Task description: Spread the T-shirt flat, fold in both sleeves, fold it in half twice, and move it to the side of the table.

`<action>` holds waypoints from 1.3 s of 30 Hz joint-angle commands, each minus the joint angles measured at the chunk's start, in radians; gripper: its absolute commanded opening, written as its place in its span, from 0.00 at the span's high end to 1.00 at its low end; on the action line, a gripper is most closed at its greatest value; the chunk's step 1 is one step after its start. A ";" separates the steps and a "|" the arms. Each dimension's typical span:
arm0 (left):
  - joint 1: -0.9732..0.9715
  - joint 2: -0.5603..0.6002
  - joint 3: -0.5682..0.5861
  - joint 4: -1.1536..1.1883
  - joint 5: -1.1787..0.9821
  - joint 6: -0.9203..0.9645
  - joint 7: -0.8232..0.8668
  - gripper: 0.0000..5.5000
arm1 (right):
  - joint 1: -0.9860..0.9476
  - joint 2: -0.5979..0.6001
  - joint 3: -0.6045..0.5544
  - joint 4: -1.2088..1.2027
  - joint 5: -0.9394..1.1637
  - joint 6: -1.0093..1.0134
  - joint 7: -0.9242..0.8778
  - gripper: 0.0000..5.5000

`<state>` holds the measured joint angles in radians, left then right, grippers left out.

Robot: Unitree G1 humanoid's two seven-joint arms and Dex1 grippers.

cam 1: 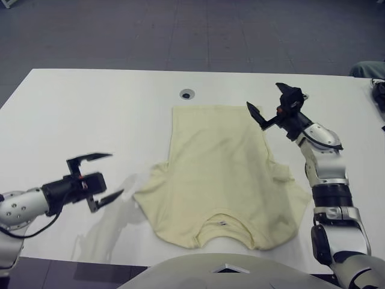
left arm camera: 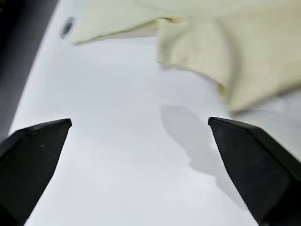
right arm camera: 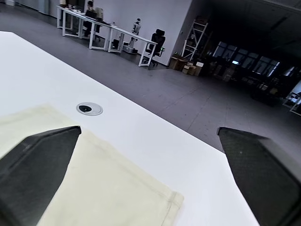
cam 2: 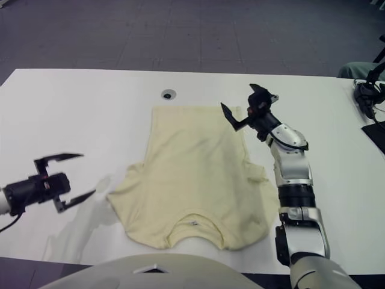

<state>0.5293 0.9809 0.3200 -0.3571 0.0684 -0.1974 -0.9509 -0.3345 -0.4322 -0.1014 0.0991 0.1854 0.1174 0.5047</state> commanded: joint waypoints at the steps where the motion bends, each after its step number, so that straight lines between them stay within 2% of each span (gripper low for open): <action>1: 0.011 0.026 -0.067 -0.048 0.094 -0.004 -0.008 0.02 | 0.126 0.043 -0.052 -0.228 0.065 0.132 -0.082 0.02; 5: -0.022 0.013 -0.144 -0.043 0.150 -0.004 0.013 0.02 | 0.207 0.085 -0.037 -0.333 0.080 0.159 -0.120 0.02; 14: -0.060 -0.032 -0.275 0.038 0.284 -0.008 0.132 0.02 | 0.188 0.103 0.001 -0.290 0.060 0.137 -0.121 0.02; 34: -0.067 0.022 -0.340 0.061 0.230 -0.045 0.108 0.64 | 0.199 0.102 0.002 -0.315 0.057 0.137 -0.122 0.02; 39: -0.064 0.032 -0.341 0.057 0.221 -0.044 0.101 0.83 | 0.204 0.101 0.002 -0.322 0.058 0.143 -0.123 0.02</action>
<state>0.4313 1.0014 0.0183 -0.3293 0.2703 -0.2658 -0.8118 -0.1381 -0.3278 -0.1036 -0.2060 0.2454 0.2490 0.3830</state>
